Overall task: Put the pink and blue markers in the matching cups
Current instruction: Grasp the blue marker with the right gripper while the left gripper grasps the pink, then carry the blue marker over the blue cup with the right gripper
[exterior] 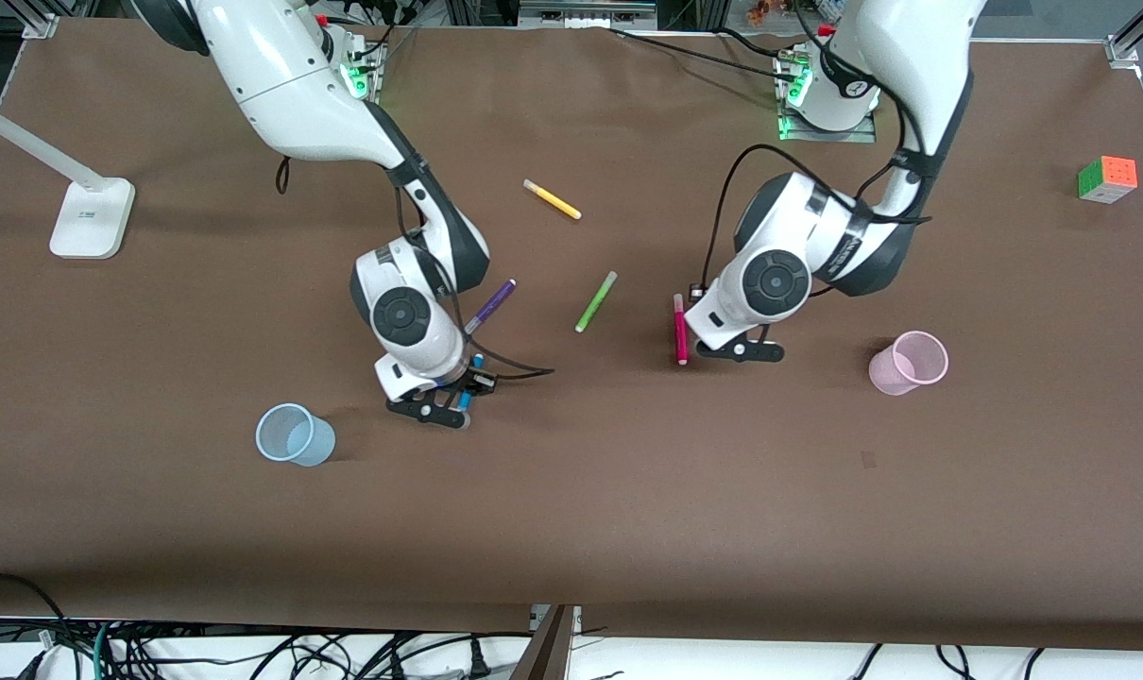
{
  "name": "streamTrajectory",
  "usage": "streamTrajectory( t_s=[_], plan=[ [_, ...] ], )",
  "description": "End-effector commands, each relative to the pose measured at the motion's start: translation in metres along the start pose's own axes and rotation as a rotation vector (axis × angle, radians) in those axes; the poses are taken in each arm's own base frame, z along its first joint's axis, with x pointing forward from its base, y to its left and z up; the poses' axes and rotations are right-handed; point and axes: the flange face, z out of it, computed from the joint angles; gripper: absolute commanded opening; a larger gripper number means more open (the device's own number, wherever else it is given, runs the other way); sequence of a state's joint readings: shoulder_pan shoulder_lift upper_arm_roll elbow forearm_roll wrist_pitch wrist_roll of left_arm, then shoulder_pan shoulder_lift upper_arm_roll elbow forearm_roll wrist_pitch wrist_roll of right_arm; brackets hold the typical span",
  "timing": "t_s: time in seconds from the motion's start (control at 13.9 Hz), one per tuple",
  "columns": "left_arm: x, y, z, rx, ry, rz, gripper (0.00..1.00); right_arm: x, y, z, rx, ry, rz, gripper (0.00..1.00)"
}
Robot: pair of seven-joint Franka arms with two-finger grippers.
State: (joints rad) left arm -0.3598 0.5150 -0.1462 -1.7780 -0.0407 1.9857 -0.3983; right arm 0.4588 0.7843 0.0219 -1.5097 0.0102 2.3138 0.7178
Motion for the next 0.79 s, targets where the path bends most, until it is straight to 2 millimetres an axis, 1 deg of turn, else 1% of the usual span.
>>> streamTrajectory(
  t_s=[0.0,0.07,0.22,0.29,0.36,0.43,0.5,0.65,0.72],
  plan=[
    [0.006,0.023,0.032,-0.006,0.015,0.006,0.46,0.021,0.014,-0.059,-0.040,-0.051,-0.051,0.00],
    [0.006,0.033,0.038,-0.012,0.034,0.013,0.46,0.031,0.025,-0.082,-0.053,-0.071,-0.053,0.00],
    [0.004,0.050,0.062,-0.004,0.034,0.008,0.45,0.051,0.053,-0.117,-0.062,-0.099,-0.060,0.00],
    [0.003,0.053,0.071,0.004,0.027,0.000,0.44,0.057,0.070,-0.131,-0.069,-0.116,-0.071,0.00],
    [0.003,0.053,0.071,0.007,0.029,0.000,0.42,0.065,0.087,-0.144,-0.067,-0.125,-0.078,0.00],
    [0.001,0.054,0.076,0.014,0.022,0.004,0.40,0.074,0.107,-0.158,-0.045,-0.144,-0.064,0.00],
    [0.000,0.053,0.080,0.019,0.016,0.005,0.38,0.081,0.124,-0.166,-0.006,-0.172,-0.049,0.00],
    [0.000,0.054,0.086,0.022,0.007,0.005,0.36,0.104,0.162,-0.183,0.090,-0.216,0.003,0.00],
    [0.000,0.054,0.087,0.022,0.005,0.005,0.30,0.110,0.174,-0.183,0.117,-0.232,0.025,0.00]
  ],
)
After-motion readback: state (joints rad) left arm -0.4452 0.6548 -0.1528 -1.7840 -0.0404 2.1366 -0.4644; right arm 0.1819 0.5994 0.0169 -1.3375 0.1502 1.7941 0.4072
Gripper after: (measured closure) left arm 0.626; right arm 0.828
